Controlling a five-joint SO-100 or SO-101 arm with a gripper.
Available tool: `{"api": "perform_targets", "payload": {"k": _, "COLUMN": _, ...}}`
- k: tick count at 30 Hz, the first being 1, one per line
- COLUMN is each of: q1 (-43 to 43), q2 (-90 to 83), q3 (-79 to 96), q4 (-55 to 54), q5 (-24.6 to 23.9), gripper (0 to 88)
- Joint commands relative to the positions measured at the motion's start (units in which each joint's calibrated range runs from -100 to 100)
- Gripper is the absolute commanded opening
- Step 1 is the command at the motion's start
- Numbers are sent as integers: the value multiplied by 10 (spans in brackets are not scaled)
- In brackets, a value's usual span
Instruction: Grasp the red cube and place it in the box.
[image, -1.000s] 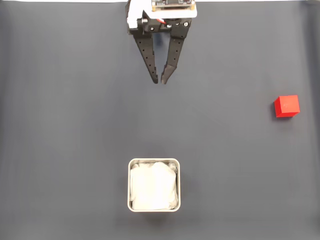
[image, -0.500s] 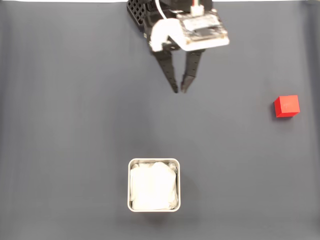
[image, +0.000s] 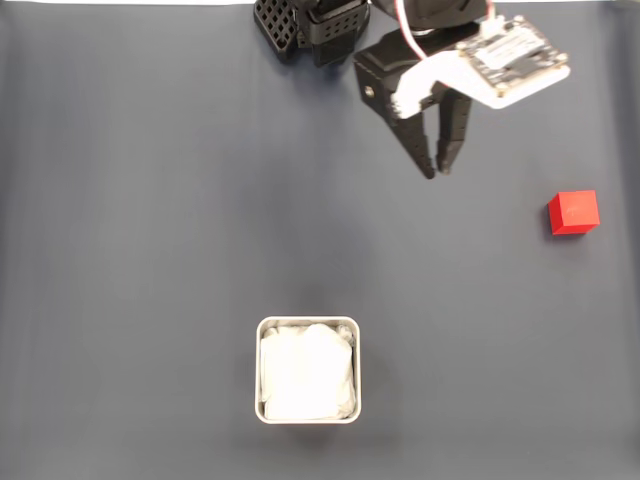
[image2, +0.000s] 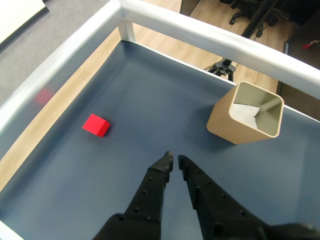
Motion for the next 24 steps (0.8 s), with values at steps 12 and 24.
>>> {"api": "perform_targets", "payload": {"k": 12, "q1": -83, "q2": 47, "q3": -25, "q4": -34, "q5": 1, "gripper": 21}}
{"api": "perform_targets", "payload": {"k": 24, "q1": -128, "q2": 87, "q3": -27, "q4": -69, "q5": -9, "gripper": 28}}
